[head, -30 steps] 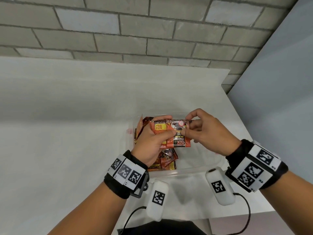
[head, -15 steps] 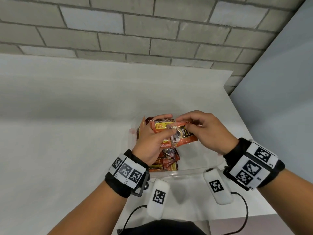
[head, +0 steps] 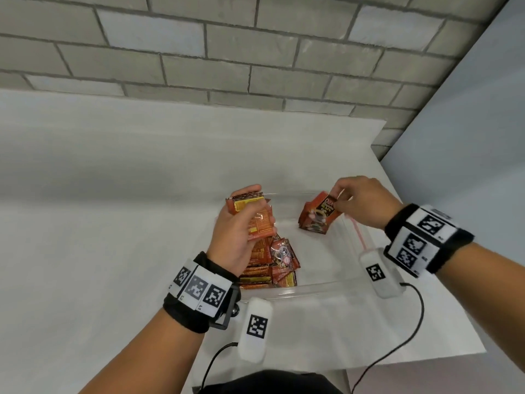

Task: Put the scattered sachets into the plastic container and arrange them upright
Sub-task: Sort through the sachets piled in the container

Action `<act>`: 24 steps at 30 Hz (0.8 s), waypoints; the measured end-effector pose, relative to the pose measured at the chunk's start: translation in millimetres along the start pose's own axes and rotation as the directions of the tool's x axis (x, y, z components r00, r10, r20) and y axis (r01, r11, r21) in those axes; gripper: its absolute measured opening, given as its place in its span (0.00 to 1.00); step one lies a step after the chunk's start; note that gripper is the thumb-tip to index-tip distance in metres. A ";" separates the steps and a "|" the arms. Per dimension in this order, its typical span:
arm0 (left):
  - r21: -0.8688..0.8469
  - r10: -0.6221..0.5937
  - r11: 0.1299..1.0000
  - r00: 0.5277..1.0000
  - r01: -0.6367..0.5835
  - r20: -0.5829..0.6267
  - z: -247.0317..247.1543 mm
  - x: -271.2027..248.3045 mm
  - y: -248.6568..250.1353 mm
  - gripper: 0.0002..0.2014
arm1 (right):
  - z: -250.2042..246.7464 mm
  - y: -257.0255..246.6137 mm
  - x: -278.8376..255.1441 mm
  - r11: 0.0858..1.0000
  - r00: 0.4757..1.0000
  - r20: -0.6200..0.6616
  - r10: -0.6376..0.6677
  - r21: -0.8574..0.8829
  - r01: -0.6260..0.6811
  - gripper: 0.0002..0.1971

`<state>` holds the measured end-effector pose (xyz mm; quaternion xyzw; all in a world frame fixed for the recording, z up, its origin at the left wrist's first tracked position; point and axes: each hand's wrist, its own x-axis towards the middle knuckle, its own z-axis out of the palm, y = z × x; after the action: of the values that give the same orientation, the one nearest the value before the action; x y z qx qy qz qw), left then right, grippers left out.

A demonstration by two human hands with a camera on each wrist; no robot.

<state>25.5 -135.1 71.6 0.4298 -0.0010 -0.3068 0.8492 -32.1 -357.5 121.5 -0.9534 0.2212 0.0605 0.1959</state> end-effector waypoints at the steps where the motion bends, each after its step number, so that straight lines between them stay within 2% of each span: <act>1: 0.008 0.000 1.000 1.000 0.000 0.006 -0.1 -0.5 0.5 0.18 | 4.6 1.6 5.2 0.993 0.998 0.068 0.001 -0.115 0.006 0.05; 3: 0.030 0.005 1.000 1.000 -0.005 0.020 0.4 -1.8 0.7 0.18 | 14.3 3.5 14.6 0.964 0.988 0.152 0.025 -0.267 0.016 0.04; 7: 0.053 0.005 0.999 0.999 -0.008 0.049 0.7 -6.4 1.8 0.19 | 26.3 4.6 29.7 0.910 0.978 0.206 0.047 -0.412 0.043 0.05; 14: 0.040 0.010 0.999 1.000 -0.010 0.001 -7.9 -7.1 9.5 0.16 | 41.5 0.2 42.7 0.814 0.964 0.263 0.038 -0.568 0.123 0.07; 20: 0.029 0.020 0.999 1.000 -0.020 0.000 -11.3 -7.9 15.7 0.15 | 43.5 -12.1 45.7 0.736 0.960 0.279 0.021 -0.654 0.174 0.00; 22: 0.032 0.017 0.999 1.000 -0.018 0.002 -11.9 -8.1 15.8 0.15 | 44.0 -13.4 44.3 0.708 0.959 0.282 0.016 -0.680 0.188 0.06; 24: 0.038 0.016 0.999 1.000 -0.016 0.005 -12.1 -8.3 15.9 0.15 | 44.3 -14.1 43.2 0.687 0.957 0.291 0.013 -0.698 0.203 0.05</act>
<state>30.3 -115.0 77.8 0.4452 -0.0122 -0.3008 0.8433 11.6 -345.4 77.0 -0.9458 0.1004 0.2626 -0.1627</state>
